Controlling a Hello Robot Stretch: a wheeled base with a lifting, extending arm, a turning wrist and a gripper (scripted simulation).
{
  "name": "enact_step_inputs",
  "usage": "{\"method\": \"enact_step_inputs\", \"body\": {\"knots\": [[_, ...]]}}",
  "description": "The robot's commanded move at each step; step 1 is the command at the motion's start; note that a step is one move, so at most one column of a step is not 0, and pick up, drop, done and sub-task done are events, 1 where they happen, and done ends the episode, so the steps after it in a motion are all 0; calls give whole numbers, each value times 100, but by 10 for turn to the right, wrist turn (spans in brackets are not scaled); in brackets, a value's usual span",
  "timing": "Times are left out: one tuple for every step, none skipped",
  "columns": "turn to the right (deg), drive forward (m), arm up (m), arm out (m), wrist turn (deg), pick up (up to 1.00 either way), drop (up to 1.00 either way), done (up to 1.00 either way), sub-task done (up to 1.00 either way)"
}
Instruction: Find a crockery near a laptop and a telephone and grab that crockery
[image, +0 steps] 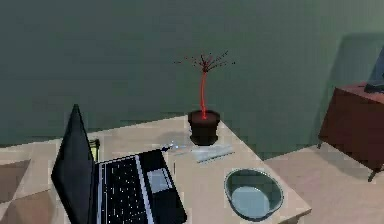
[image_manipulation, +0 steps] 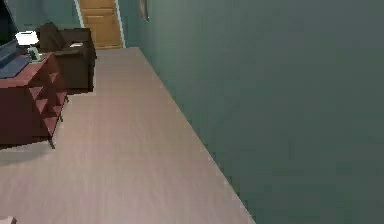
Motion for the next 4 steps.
{"method": "enact_step_inputs", "body": {"knots": [[-450,0,0,0,0,0,0,0,0],[-210,0,0,0,0,0,0,0,0],[0,0,50,0,0,0,0,0,0],[0,0,38,0,0,0,0,0,0]]}}
